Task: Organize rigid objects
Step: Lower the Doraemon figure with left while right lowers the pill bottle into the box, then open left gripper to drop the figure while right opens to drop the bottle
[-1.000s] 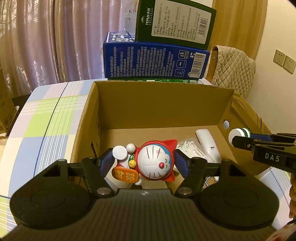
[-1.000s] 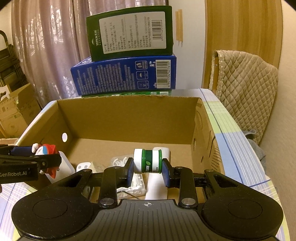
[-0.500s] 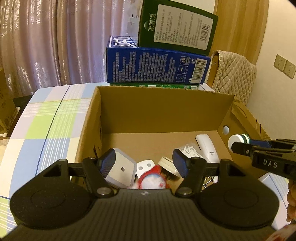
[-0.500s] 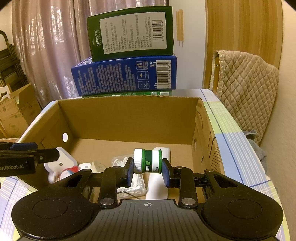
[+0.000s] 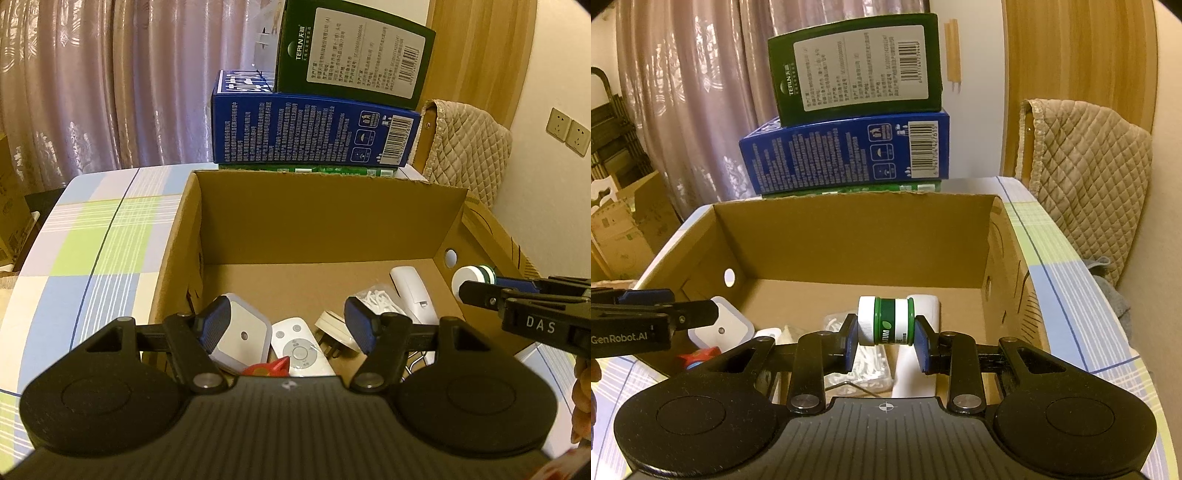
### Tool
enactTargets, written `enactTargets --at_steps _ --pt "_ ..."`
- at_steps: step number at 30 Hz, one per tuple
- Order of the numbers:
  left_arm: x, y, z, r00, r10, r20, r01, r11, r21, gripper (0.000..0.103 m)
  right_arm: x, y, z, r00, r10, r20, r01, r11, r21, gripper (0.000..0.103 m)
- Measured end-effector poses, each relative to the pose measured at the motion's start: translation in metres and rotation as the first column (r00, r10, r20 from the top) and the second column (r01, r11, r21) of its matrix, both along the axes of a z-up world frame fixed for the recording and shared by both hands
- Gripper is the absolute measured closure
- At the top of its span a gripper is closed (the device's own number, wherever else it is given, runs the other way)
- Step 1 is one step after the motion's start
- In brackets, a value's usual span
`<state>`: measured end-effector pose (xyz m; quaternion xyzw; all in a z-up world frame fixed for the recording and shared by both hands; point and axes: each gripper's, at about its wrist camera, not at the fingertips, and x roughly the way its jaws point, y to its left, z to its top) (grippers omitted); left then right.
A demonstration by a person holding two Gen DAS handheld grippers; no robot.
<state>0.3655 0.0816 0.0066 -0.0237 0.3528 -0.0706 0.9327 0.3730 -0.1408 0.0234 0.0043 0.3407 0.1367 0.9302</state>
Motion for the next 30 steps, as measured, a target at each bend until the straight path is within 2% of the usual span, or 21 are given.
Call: enactTargets --at_steps 30 --pt "-0.0003 -0.0005 -0.0003 1.0 0.0 0.0 0.0 1.0 -0.003 0.039 -0.0005 -0.0043 -0.001 1.0 -0.02 0.001 0.02 1.0 -0.016 0.075"
